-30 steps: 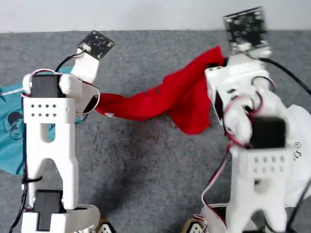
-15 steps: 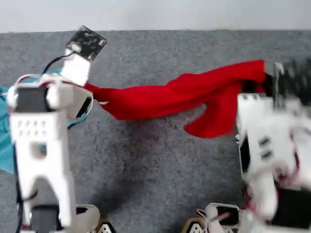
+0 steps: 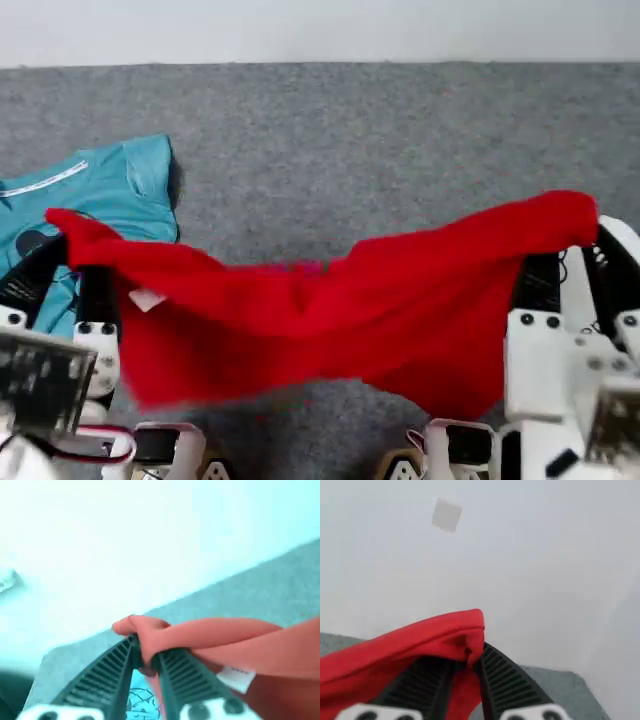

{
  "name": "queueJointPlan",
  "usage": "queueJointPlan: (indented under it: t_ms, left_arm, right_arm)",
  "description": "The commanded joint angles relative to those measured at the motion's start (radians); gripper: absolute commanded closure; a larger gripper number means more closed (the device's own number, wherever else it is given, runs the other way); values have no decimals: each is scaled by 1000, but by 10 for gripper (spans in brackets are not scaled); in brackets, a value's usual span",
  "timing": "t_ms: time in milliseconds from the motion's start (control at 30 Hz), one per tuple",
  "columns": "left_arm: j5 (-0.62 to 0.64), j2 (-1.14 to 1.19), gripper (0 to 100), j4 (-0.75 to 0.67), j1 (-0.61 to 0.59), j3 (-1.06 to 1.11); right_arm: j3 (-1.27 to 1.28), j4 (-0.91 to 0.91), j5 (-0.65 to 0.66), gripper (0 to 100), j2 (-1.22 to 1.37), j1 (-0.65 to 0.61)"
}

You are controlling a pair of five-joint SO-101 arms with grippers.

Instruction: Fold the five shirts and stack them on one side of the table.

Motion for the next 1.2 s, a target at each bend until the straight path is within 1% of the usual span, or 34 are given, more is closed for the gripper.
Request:
queueJointPlan:
  t_ms: [0, 67, 133, 233, 333, 433, 533, 633, 800, 867, 933, 1000, 1100, 1167]
  left_arm:
    - [6, 26, 987, -35, 3, 128]
    - [5, 61, 987, -103, 0, 252]
    - [5, 97, 987, -206, -3, 381]
    - [5, 157, 987, -433, -5, 570]
    - [8, 239, 987, -660, -5, 704]
    - [8, 350, 987, -832, -5, 753]
    - [9, 489, 987, -954, -3, 743]
    - [11, 638, 987, -1036, -5, 700]
    - [8, 870, 987, -1049, -5, 575]
    - [11, 927, 987, -1048, -6, 530]
    - [11, 948, 987, -1028, -6, 501]
    - [6, 942, 987, -930, -6, 466]
    - [0, 913, 987, -709, -6, 403]
    - [-46, 890, 987, -582, -3, 374]
  right_arm:
    - [51, -5, 3, 988, 84, 8]
    - [137, -35, 3, 988, 131, 7]
    - [247, -113, 3, 988, 182, 7]
    - [433, -300, 9, 988, 269, 5]
    - [583, -518, 12, 988, 380, -18]
    - [637, -659, 5, 988, 516, -38]
    - [624, -714, 3, 988, 659, -44]
    - [572, -751, 3, 988, 789, -39]
    - [434, -753, 2, 988, 955, -35]
    - [379, -746, 0, 988, 1000, -35]
    - [341, -731, -34, 988, 1023, -35]
    - [310, -653, -46, 988, 1020, -36]
    - [282, -450, -44, 988, 990, -35]
    - [282, -326, -28, 988, 960, -33]
